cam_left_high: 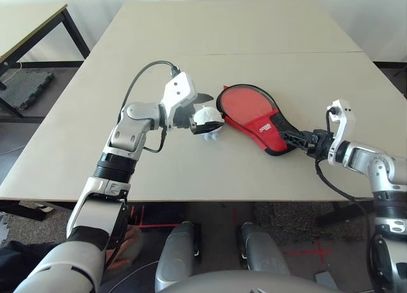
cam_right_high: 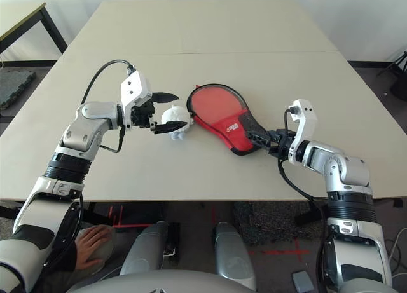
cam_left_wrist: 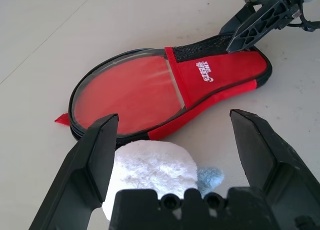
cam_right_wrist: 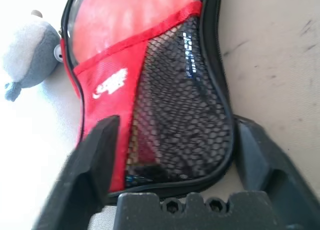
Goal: Store the ping-pong paddle in its case and zip it.
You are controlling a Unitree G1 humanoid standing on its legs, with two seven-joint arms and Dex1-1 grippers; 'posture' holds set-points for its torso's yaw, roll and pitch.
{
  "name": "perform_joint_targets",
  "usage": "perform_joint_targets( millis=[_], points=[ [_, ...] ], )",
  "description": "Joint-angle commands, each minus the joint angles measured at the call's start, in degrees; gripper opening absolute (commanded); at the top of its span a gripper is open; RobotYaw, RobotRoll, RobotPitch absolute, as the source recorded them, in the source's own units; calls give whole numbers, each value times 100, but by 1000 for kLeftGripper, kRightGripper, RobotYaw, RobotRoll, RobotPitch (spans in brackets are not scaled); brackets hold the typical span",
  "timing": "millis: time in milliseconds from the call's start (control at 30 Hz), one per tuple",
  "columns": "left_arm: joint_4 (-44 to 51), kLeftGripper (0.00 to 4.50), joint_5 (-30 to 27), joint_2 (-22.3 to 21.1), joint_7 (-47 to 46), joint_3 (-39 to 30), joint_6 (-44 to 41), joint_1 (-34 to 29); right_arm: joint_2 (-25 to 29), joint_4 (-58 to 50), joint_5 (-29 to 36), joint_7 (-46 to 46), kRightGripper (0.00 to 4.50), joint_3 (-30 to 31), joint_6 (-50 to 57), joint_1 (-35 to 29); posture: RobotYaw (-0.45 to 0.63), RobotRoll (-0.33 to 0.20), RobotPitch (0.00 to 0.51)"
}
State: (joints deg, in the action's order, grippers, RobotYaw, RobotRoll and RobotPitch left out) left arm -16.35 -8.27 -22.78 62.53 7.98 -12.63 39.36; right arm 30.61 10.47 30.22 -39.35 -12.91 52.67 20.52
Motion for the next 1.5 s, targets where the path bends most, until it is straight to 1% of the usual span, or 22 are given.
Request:
perform_joint_targets(
  millis=[33,267,300,633,900,1133,1300,1500],
  points=[
    [102,4500,-54,-12,13,100,-46,-108,-97,-66,94,-2,2797,107,202,-114,53,0,115],
    [85,4500,-33,-9,23,122,-27,-104,-76,-42,113,-3,220,85,302,-170,48,0,110],
    [80,4500,-30,-8,25,127,-23,-102,-75,-44,114,-7,45,87,307,-188,48,0,110],
    [79,4500,-37,-16,-3,178,-6,-110,-128,42,208,-53,45,53,441,-379,54,0,110],
    [124,4500,-39,-30,-37,168,-18,-173,187,-141,299,-210,45,47,591,-678,58,0,112],
    [95,4500,-38,-14,-70,174,-4,-172,602,-495,515,-498,45,40,838,-945,49,0,115],
    [90,4500,-37,20,-86,194,1,-178,1020,-737,612,-770,45,42,959,-1218,41,0,115],
    [5,4500,-33,40,-82,204,60,-145,1678,-945,703,-1237,45,-24,992,-1678,33,0,116]
  ],
)
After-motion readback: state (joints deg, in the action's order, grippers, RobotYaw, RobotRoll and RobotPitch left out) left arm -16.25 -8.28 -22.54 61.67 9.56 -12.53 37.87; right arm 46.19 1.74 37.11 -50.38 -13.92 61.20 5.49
